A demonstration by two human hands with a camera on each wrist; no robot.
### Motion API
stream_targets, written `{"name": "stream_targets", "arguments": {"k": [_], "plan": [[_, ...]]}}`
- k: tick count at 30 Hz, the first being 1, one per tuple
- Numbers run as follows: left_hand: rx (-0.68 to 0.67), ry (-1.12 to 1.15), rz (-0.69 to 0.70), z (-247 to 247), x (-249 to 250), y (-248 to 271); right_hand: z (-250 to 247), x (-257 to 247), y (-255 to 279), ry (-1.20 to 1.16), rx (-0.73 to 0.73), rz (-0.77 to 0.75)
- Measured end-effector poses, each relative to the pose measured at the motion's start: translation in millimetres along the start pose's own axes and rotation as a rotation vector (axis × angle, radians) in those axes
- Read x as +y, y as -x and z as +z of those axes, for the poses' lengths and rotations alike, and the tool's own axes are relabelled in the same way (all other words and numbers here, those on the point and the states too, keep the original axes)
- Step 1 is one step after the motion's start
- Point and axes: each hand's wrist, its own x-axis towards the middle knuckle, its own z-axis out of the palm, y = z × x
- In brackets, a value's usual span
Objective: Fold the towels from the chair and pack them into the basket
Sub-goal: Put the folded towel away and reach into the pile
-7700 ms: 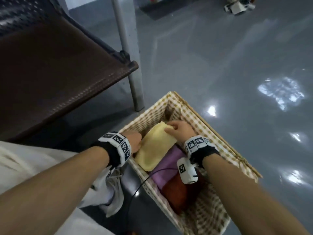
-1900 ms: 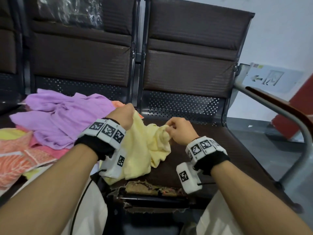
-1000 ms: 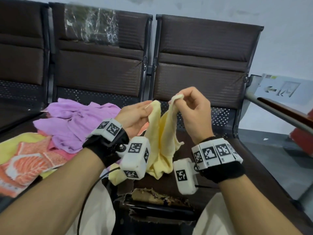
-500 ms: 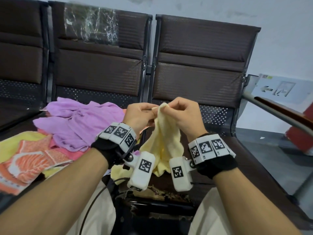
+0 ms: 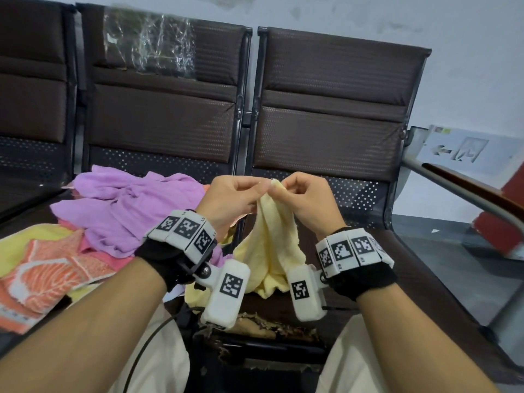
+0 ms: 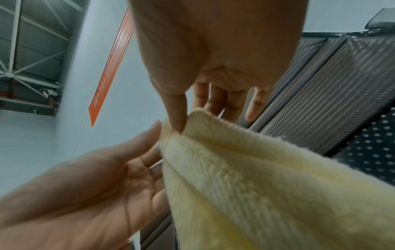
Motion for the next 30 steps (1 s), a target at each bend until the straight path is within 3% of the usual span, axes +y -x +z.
{"name": "stream_targets", "arguments": {"k": [6, 16, 21, 25, 30], "plan": [[0.044, -0.152, 0.054, 1, -3, 0, -2, 0, 2, -0.012, -0.115, -0.034], [0.057, -0.322, 0.162, -3, -5, 2, -7, 5, 3, -0.02, -0.185, -0.072], [0.15, -0.243, 0.135, -13, 3, 4, -8, 16, 4, 0.143, -0.454, -0.044], [0.084, -0.209, 0.102, -25, 10, 18, -10, 34, 8, 0.32, -0.601, -0.023], [0.084, -0.106, 0.018, -42, 16, 35, -19, 59, 15, 0.18, -0.698, 0.096]]}}
